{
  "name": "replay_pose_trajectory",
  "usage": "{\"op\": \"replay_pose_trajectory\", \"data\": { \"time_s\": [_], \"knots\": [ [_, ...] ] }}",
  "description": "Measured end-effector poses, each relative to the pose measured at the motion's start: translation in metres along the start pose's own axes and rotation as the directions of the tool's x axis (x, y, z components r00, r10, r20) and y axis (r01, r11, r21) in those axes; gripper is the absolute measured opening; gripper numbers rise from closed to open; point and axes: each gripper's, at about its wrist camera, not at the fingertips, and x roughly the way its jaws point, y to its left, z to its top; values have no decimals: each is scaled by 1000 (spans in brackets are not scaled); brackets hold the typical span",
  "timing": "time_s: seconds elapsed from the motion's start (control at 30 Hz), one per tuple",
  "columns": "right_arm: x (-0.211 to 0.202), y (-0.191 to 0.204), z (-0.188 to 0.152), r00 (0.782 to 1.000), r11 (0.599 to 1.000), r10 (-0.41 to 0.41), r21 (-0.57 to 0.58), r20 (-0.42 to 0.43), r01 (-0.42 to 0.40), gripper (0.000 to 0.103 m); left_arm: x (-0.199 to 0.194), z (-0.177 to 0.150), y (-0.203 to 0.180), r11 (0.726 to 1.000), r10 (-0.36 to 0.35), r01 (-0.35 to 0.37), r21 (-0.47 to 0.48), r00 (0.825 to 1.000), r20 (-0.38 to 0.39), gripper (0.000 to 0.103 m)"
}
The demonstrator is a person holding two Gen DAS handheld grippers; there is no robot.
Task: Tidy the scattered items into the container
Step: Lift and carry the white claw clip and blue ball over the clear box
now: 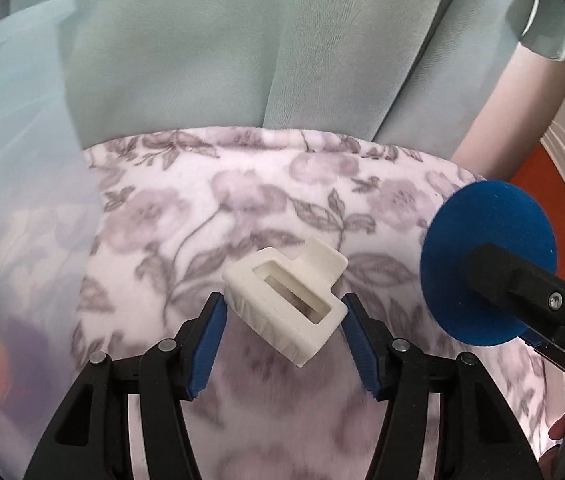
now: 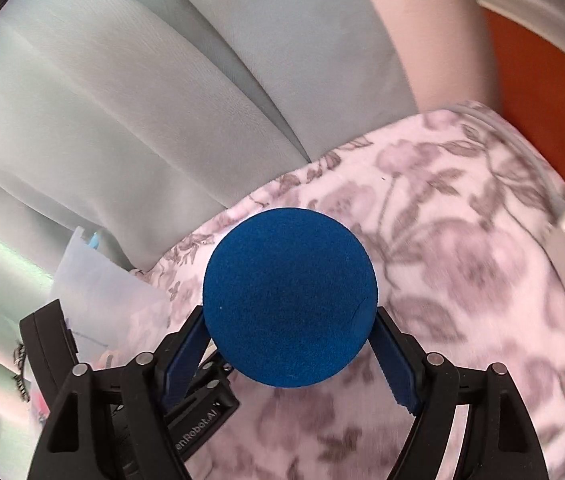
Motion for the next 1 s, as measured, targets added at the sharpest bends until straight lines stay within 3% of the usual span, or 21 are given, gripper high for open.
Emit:
{"op": "replay_pose_trajectory", "data": {
  "time_s": [0.2, 0.53, 1.0],
  "knots": [
    [-57, -6, -21, 999, 1000, -11, 27, 32, 10, 82, -39, -7, -15, 1000, -10, 10, 11, 1000, 13, 60],
    [-96, 56, -25, 989, 1000, 12, -4, 145, -12, 82, -120, -5, -24, 997, -60, 54, 45, 989, 134, 60],
    [-191, 113, -38, 953, 994, 84, -93, 292, -59, 82, -237, -4, -24, 994, -107, 90, 66, 940, 324, 60]
  ]
}}
